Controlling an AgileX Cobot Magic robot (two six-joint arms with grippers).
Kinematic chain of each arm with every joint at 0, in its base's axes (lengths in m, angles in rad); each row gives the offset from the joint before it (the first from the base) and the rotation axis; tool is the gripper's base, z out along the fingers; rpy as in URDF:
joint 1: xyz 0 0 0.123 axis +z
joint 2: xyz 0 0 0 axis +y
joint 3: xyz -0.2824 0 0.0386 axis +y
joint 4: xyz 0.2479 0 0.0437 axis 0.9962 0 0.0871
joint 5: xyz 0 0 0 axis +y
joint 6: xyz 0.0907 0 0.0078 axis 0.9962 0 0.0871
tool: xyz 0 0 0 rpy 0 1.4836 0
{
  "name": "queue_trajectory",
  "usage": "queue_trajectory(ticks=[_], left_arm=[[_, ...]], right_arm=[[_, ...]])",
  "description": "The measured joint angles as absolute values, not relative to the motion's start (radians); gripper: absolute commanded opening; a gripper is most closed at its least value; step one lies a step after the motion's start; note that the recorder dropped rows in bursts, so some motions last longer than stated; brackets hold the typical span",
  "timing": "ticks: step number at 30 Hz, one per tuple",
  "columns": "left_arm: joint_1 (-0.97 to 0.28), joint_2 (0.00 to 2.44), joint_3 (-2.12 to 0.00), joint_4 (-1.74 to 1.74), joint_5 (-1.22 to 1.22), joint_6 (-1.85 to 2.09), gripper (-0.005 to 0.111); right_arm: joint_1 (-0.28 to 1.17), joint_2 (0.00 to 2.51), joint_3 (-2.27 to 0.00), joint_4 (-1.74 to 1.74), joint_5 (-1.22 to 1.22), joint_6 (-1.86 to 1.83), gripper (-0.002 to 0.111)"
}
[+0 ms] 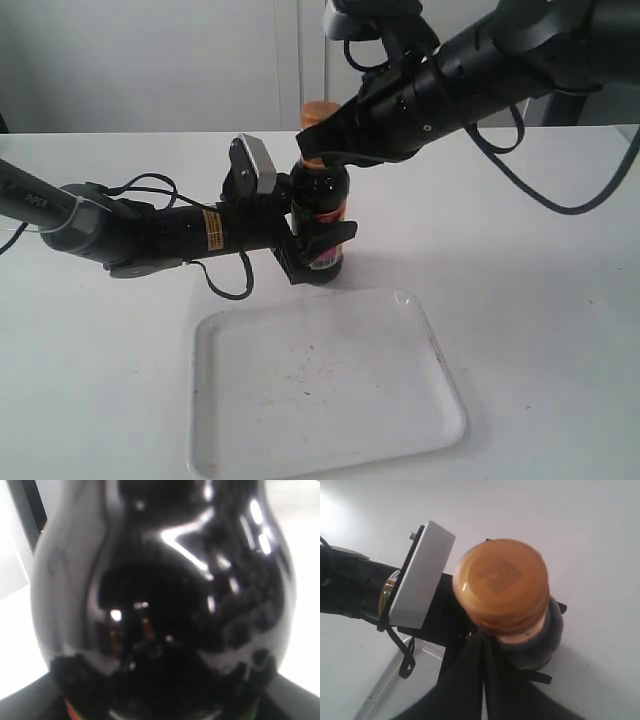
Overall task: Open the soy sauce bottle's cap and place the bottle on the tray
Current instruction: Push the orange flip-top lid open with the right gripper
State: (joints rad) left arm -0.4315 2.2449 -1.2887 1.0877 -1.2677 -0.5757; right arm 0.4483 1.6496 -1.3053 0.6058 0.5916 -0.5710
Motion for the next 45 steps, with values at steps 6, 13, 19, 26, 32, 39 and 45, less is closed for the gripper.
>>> queue_trajectory(ticks=[6, 13, 19, 26, 32, 39, 45], left_arm=[[-0.432, 2.245, -1.289, 1.082, -1.264, -0.576, 0.0], [-0.432, 2.245, -1.289, 1.084, -1.264, -0.573, 0.0], [-0.432, 2.245, -1.289, 1.082, -1.262, -0.573, 0.0], [-0.432, 2.245, -1.289, 1.09, -1.266, -0.56, 0.0], [-0.432, 2.245, -1.289, 1.094, -1.268, -0.556, 0.0], [-0.432, 2.245, -1.289, 1.094, -1.268, -0.556, 0.0], [-0.432, 2.245, -1.289, 1.094, -1.268, -0.556, 0.0]], right_arm=[[0.448, 1.65, -1.345, 0.606, 0.617, -0.571, 0.0], [0.448, 1.65, -1.366, 0.606, 0.625, -0.571, 0.0], [0.448, 1.65, -1.375, 0.606, 0.615, -0.571, 0.0], [0.448, 1.65, -1.411, 0.606, 0.527, -0.571, 0.0], [0.448, 1.664, -1.412, 0.608, 0.419, -0.571, 0.0], [0.448, 1.679, -1.412, 0.602, 0.408, -0.571, 0.0], [0.448, 1.674, -1.413, 0.576, 0.408, -0.571, 0.0]])
